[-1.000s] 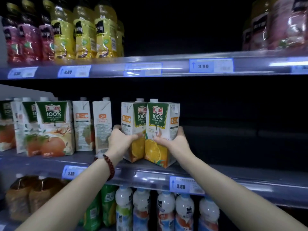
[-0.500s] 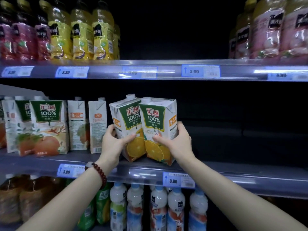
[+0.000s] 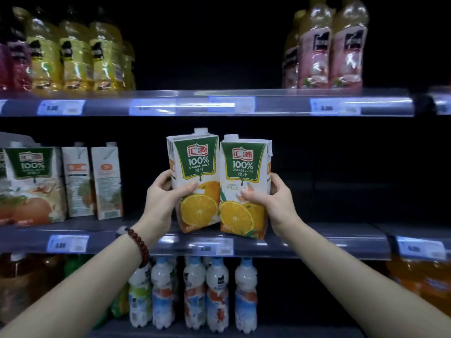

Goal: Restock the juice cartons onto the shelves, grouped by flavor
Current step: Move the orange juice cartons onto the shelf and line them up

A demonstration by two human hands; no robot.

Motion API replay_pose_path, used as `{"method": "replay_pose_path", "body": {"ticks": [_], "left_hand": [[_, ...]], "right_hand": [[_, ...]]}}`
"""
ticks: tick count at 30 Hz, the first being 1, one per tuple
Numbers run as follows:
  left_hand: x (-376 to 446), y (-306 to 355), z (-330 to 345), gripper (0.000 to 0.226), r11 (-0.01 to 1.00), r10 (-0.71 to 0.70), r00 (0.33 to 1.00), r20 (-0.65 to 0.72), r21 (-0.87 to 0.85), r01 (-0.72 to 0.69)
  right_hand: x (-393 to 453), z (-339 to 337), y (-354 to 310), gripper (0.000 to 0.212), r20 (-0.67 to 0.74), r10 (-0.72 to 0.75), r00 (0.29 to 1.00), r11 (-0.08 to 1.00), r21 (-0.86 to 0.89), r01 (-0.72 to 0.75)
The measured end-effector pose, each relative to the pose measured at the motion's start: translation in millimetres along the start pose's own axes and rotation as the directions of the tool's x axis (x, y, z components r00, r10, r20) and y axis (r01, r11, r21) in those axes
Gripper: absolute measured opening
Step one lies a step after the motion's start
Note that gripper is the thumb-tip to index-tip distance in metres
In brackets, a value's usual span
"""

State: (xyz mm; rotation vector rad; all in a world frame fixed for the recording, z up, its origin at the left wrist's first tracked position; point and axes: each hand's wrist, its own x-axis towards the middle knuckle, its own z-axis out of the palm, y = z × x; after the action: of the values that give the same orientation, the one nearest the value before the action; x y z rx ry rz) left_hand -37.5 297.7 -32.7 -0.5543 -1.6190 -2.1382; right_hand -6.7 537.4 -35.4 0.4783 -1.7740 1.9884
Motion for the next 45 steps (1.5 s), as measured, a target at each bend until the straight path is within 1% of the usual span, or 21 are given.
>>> {"method": "replay_pose_path", "body": {"ticks": [4,8,10,14,19,27,33,35,40,45], "left_hand": [[-15,3,54,0.058,0.997,-0.063,0.998,0.021,-0.049,0.064],[-38,1,117,0.046,0.979,-0.166,0.983,0.074,-0.108,0.173],[-51,-4,150,0.044,0.964,-0.226,0.969,0.096,-0.123,0.237],[-72,-15,215,0.048,0.931,-0.31,0.943,0.122,-0.161,0.327],[-82,-27,282,0.046,0.905,-0.356,0.911,0.207,-0.167,0.391],[-74,-44,352,0.034,0.885,-0.384,0.871,0.305,-0.147,0.442],[-75,-60,400,0.032,0.879,-0.379,0.852,0.36,-0.147,0.453],[-76,-65,416,0.031,0.878,-0.386,0.851,0.356,-0.141,0.457],[-78,-78,459,0.04,0.877,-0.393,0.85,0.35,-0.135,0.461],[-80,-88,510,0.034,0.88,-0.378,0.879,0.29,-0.183,0.438]], "right_hand": [[-12,-54,-19,0.056,0.003,0.028,1.0,0.998,0.051,-0.028],[-27,-119,-42,0.059,0.014,0.091,0.996,0.993,0.073,-0.092],[-34,-153,-55,0.06,0.007,0.133,0.991,0.988,0.074,-0.133],[-48,-216,-74,0.057,-0.052,0.167,0.985,0.986,0.036,-0.165],[-61,-278,-91,0.061,-0.133,0.196,0.971,0.981,0.024,-0.195],[-70,-340,-100,0.06,-0.276,0.154,0.949,0.987,-0.005,-0.162],[-73,-385,-106,0.062,-0.324,0.134,0.936,0.989,-0.017,-0.148],[-71,-403,-106,0.061,-0.322,0.135,0.937,0.99,-0.003,-0.144],[-58,-453,-103,0.062,-0.296,0.141,0.945,0.99,0.018,-0.142],[-37,-508,-111,0.065,-0.223,0.17,0.96,0.985,0.021,-0.17]]}}
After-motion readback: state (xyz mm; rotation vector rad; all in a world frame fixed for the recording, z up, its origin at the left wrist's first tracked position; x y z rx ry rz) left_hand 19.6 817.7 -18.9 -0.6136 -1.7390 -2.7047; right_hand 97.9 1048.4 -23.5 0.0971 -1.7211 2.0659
